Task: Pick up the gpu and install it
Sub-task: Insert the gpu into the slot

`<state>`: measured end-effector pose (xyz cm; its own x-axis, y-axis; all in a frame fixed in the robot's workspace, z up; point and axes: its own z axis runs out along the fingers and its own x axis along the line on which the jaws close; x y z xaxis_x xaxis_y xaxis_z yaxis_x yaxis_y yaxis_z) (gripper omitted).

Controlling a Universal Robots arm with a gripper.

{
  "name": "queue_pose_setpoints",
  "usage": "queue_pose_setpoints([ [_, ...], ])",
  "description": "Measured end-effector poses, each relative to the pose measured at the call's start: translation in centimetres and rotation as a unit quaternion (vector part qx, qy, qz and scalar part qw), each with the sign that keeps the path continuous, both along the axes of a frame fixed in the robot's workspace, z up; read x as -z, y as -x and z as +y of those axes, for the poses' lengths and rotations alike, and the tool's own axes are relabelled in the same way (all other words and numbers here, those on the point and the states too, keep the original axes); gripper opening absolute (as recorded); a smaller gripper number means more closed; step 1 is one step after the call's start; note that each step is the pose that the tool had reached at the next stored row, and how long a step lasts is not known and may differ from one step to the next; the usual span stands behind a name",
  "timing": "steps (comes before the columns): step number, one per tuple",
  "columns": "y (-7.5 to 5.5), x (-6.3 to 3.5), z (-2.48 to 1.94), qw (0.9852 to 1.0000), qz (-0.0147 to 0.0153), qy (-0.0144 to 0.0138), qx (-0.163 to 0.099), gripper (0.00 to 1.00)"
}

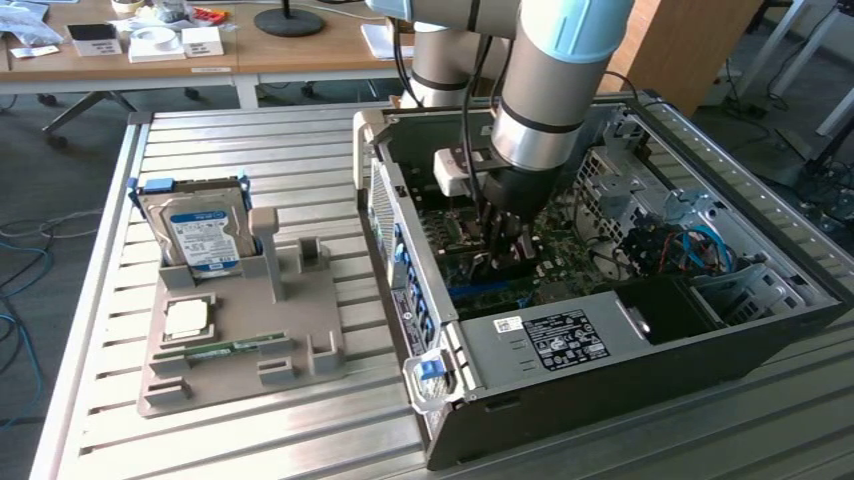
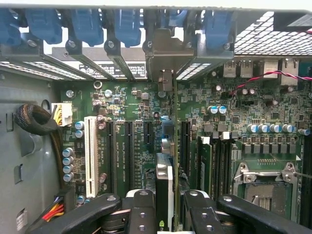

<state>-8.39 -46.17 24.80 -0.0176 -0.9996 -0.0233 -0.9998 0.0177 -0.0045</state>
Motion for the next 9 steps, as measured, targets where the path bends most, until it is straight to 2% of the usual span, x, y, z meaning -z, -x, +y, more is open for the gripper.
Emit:
queue_pose_setpoints([
  [9, 0.03, 0.23, -0.04, 1.0, 0.0, 0.0001, 0.0, 0.27],
])
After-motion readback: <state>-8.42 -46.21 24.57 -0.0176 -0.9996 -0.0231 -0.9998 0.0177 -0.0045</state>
